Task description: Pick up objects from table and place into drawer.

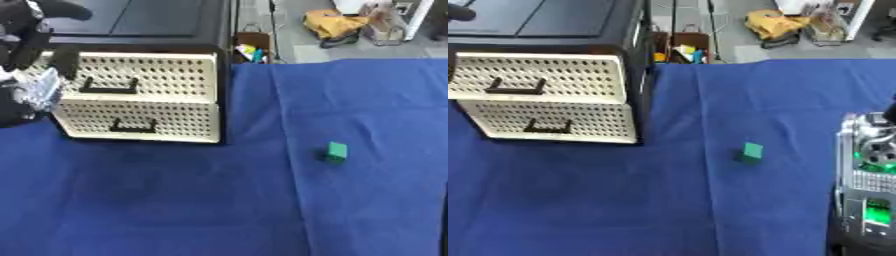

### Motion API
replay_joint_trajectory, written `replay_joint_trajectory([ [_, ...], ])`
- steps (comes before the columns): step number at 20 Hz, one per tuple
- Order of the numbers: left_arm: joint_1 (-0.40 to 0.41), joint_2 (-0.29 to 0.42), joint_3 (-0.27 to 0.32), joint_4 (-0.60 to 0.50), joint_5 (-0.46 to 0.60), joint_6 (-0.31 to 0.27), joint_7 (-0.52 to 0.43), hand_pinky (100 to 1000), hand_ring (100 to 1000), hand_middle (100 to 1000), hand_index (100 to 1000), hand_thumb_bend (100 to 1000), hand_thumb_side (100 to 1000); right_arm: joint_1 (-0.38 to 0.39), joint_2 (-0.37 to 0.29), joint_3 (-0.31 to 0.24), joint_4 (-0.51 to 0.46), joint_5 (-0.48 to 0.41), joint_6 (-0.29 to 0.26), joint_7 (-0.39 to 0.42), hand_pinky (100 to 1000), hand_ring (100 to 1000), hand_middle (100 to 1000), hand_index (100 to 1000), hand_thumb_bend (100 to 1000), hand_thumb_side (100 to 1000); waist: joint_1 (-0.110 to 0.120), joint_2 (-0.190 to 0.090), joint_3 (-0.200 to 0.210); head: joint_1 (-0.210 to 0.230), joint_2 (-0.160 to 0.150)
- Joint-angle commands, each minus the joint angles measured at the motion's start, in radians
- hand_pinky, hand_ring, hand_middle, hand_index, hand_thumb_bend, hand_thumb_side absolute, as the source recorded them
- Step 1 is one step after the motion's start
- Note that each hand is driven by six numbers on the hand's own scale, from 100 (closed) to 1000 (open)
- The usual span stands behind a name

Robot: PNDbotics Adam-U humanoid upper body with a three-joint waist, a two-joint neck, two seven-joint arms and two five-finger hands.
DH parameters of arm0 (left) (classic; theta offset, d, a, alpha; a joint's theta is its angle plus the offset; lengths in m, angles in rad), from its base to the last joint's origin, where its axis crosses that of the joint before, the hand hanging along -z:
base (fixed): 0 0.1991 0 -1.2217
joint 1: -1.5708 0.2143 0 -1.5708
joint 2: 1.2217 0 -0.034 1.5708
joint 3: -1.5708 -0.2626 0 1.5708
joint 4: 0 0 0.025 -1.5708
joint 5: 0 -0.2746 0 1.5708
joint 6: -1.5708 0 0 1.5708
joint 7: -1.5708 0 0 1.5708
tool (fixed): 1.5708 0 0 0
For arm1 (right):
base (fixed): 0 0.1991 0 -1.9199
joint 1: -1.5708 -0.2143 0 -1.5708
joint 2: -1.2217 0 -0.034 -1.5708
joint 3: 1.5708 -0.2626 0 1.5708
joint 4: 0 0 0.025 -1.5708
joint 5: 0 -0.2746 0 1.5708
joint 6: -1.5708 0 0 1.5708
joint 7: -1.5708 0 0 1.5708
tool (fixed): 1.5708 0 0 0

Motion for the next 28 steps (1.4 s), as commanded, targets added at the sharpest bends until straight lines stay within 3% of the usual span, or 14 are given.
replay_joint_trajectory([
  [1, -0.004, 0.079, -0.042, -0.012, -0.05, 0.051, -0.048, 100, 100, 121, 870, 100, 793, -0.008, -0.007, 0.007, -0.015, -0.004, -0.006, 0.002, 696, 727, 591, 769, 100, 1000, 0.005, -0.024, -0.003, 0.009, -0.008],
  [7, -0.014, 0.093, -0.106, -0.012, -0.145, 0.147, -0.144, 100, 100, 100, 853, 100, 600, -0.007, -0.006, 0.008, -0.015, -0.007, -0.007, 0.004, 695, 726, 590, 767, 100, 1000, 0.007, -0.025, -0.009, 0.015, -0.011],
  [15, 0.0, 0.101, -0.137, -0.012, -0.211, 0.241, -0.262, 100, 100, 100, 895, 100, 595, -0.003, -0.006, 0.007, -0.015, -0.008, -0.004, 0.001, 695, 728, 587, 752, 100, 1000, 0.01, -0.026, -0.011, 0.02, -0.012],
  [28, -0.059, 0.088, -0.035, -0.012, -0.3, 0.287, -0.459, 100, 100, 100, 888, 100, 512, -0.001, -0.014, 0.003, -0.015, -0.006, 0.007, -0.007, 693, 729, 585, 734, 100, 1000, 0.009, -0.024, -0.007, 0.019, -0.015],
])
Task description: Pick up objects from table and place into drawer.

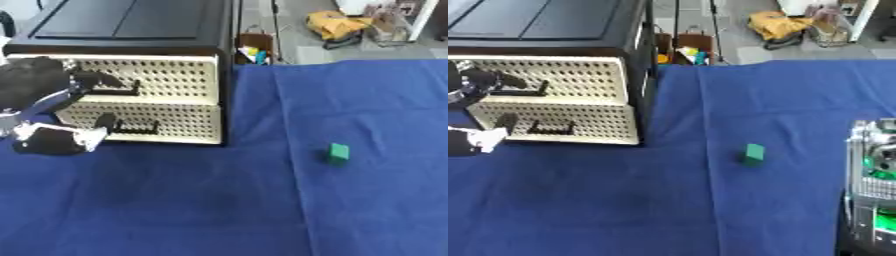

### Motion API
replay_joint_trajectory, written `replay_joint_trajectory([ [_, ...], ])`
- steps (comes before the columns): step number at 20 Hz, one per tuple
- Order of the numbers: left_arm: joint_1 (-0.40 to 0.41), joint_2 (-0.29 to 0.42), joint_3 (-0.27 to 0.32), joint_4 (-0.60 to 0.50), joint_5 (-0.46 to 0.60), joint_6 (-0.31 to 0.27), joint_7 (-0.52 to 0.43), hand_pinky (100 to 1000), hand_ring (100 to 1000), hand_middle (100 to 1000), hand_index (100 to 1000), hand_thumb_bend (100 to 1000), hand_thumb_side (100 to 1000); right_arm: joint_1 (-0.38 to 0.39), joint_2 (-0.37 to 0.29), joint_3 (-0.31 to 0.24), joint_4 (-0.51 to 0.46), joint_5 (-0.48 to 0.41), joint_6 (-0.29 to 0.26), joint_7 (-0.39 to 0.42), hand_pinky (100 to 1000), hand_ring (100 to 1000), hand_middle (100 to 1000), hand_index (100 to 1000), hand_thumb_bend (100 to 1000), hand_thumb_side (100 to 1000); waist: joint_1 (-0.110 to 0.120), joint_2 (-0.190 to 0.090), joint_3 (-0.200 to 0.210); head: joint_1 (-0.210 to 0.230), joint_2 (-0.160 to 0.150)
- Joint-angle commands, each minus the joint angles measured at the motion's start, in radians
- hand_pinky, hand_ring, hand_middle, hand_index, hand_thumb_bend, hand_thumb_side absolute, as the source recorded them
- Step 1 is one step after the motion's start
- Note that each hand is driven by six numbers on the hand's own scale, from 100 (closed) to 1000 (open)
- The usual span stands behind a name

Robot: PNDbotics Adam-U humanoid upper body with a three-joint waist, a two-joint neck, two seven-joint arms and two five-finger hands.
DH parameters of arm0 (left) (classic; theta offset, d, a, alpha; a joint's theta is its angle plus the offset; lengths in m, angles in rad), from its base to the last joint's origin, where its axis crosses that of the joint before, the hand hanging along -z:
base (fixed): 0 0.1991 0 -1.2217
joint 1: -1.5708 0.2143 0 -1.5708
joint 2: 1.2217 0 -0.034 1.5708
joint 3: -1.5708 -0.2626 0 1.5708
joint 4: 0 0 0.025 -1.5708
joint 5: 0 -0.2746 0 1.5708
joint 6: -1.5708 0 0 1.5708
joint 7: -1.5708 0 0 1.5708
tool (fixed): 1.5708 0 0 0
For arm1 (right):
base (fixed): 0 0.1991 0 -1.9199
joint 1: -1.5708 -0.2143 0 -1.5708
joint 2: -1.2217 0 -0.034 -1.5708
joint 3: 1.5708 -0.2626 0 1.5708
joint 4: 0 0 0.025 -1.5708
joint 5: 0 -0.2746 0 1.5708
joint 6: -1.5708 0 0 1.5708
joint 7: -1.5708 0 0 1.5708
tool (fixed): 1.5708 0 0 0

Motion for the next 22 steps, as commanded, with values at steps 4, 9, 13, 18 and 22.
replay_joint_trajectory([
  [4, -0.038, 0.017, 0.044, -0.012, -0.089, -0.008, -0.095, 100, 100, 100, 893, 100, 516, -0.01, -0.016, -0.003, -0.015, -0.004, 0.002, -0.005, 692, 729, 585, 732, 100, 1000, 0.002, -0.02, 0.001, 0.003, -0.014],
  [9, -0.05, 0.009, 0.047, -0.012, -0.116, -0.014, -0.145, 100, 100, 100, 870, 100, 520, -0.009, -0.017, -0.003, -0.015, -0.005, 0.004, -0.007, 692, 729, 585, 732, 100, 1000, 0.003, -0.018, 0.001, 0.005, -0.016],
  [13, -0.054, 0.009, 0.035, -0.012, -0.111, -0.003, -0.189, 100, 100, 100, 863, 100, 522, -0.009, -0.018, -0.003, -0.015, -0.006, 0.004, -0.009, 692, 729, 584, 730, 100, 1000, 0.004, -0.017, -0.002, 0.009, -0.017],
  [18, -0.06, 0.013, 0.016, -0.012, -0.137, 0.012, -0.241, 100, 100, 100, 874, 100, 512, -0.01, -0.019, -0.003, -0.015, -0.006, 0.005, -0.011, 692, 730, 582, 729, 100, 1000, 0.005, -0.014, -0.006, 0.013, -0.02],
  [22, -0.071, 0.008, 0.007, -0.012, -0.178, 0.018, -0.255, 100, 100, 100, 893, 100, 507, -0.01, -0.02, -0.003, -0.015, -0.007, 0.007, -0.011, 692, 730, 582, 728, 100, 1000, 0.006, -0.011, -0.008, 0.017, -0.022],
])
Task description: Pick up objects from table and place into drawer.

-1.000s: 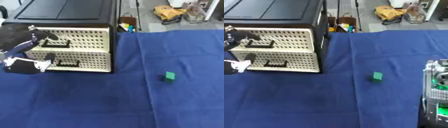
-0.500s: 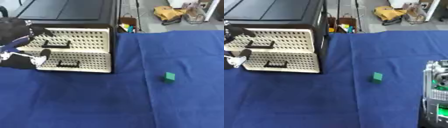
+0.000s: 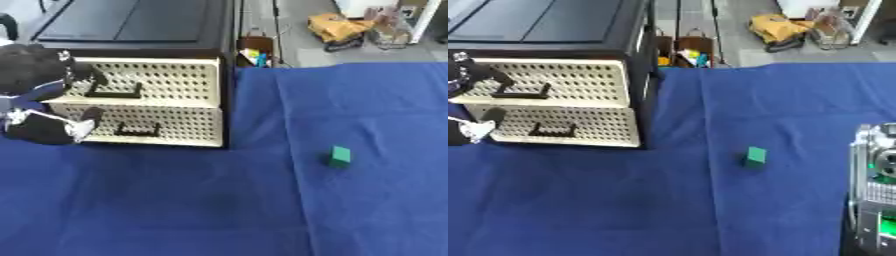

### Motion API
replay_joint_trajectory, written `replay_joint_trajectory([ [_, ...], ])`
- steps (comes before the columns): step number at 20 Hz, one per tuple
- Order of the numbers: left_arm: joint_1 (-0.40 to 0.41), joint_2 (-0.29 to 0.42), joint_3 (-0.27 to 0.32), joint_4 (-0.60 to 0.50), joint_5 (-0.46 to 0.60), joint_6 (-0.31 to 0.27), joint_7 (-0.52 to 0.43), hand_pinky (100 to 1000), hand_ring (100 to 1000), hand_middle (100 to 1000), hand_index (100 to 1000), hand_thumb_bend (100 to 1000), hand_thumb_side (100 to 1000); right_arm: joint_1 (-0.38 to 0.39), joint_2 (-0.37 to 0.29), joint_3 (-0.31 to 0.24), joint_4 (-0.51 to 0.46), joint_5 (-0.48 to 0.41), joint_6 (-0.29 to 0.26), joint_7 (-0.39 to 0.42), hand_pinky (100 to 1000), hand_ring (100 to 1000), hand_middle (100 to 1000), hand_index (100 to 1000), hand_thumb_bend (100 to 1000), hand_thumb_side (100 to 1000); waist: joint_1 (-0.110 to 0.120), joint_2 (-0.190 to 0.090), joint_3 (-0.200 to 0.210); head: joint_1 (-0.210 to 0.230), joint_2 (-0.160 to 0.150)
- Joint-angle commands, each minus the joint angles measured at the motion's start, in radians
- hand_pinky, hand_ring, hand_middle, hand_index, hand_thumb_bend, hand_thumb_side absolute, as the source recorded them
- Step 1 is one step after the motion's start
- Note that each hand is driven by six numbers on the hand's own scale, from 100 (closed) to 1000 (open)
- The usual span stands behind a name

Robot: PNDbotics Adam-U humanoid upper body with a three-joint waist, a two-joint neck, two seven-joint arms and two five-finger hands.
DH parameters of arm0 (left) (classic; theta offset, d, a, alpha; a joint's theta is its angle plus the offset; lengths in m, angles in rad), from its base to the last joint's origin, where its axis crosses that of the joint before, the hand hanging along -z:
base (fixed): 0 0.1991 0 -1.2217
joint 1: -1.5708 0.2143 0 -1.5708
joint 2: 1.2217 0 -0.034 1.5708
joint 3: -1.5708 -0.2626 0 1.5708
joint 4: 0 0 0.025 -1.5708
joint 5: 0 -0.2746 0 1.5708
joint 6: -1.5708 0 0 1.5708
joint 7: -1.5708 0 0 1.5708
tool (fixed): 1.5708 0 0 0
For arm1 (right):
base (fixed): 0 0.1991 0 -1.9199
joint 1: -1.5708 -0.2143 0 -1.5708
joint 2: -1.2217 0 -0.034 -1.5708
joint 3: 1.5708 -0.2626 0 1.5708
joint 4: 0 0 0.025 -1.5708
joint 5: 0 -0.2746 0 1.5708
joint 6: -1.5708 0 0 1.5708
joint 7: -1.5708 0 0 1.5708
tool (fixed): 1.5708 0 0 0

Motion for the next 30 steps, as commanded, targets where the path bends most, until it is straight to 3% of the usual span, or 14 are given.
replay_joint_trajectory([
  [1, -0.022, 0.016, 0.003, -0.012, -0.034, 0.006, -0.01, 100, 100, 100, 900, 100, 507, -0.01, -0.019, -0.003, -0.015, -0.008, 0.0, -0.005, 691, 730, 581, 728, 100, 1000, 0.003, -0.016, -0.001, 0.006, -0.015],
  [30, -0.04, -0.02, -0.036, -0.012, -0.129, 0.083, -0.062, 100, 100, 100, 889, 100, 520, -0.019, -0.03, -0.007, -0.015, -0.016, 0.008, -0.005, 689, 730, 579, 724, 100, 1000, 0.003, 0.011, -0.019, 0.031, -0.046],
])
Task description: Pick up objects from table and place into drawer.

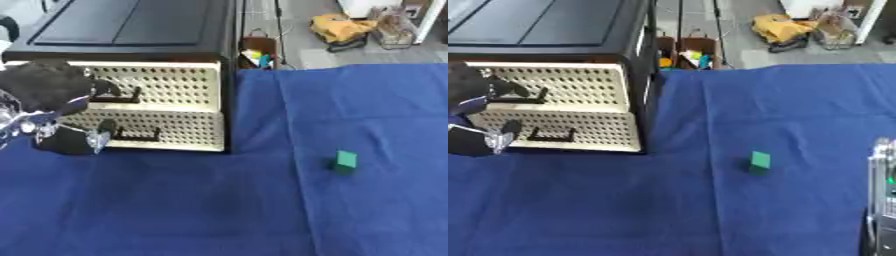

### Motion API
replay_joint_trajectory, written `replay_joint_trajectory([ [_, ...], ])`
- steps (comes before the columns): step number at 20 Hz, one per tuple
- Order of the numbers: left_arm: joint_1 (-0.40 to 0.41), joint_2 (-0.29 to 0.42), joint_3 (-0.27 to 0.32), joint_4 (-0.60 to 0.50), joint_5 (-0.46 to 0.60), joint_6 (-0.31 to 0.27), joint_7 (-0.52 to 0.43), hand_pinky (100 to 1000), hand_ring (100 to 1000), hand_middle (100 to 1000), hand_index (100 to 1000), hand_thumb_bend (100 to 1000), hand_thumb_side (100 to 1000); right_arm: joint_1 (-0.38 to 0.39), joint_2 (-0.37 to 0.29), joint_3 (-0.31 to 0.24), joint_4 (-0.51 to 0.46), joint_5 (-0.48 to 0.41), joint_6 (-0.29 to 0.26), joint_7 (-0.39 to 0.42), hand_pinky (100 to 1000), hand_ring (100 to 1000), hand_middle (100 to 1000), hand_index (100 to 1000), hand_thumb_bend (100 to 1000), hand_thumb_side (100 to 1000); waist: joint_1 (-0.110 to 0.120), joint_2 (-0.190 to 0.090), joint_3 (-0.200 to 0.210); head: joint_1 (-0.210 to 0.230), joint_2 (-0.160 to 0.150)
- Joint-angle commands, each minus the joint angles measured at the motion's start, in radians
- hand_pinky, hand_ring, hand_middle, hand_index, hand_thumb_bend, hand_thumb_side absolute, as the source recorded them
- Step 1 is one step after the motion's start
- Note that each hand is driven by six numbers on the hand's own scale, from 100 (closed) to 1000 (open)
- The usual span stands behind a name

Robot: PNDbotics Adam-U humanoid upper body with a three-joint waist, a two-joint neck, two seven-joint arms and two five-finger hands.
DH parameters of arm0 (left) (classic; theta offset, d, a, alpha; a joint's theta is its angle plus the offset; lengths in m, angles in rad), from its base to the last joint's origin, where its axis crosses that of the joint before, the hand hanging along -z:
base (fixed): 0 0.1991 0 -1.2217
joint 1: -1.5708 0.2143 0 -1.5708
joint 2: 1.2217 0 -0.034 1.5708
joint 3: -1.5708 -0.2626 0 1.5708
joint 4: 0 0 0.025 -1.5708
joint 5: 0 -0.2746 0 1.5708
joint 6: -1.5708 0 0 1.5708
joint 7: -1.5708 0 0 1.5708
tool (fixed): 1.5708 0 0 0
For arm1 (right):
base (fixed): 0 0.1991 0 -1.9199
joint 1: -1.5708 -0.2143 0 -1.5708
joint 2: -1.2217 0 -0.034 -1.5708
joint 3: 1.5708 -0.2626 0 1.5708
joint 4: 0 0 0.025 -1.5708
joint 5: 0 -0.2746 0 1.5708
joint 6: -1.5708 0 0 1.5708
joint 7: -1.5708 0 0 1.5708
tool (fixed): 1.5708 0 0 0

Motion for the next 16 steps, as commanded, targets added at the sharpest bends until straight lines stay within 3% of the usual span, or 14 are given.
replay_joint_trajectory([
  [1, -0.015, 0.014, 0.008, -0.012, 0.001, 0.012, -0.002, 100, 100, 100, 885, 100, 520, -0.018, -0.016, -0.002, -0.015, -0.008, 0.0, -0.004, 689, 730, 579, 724, 100, 1000, 0.001, -0.016, -0.002, 0.006, -0.012],
  [16, 0.0, 0.004, 0.013, -0.012, 0.064, 0.067, -0.019, 100, 100, 100, 841, 100, 533, -0.024, -0.019, -0.003, -0.015, -0.009, 0.006, -0.007, 690, 730, 577, 724, 100, 1000, -0.002, -0.006, -0.006, 0.012, -0.018],
])
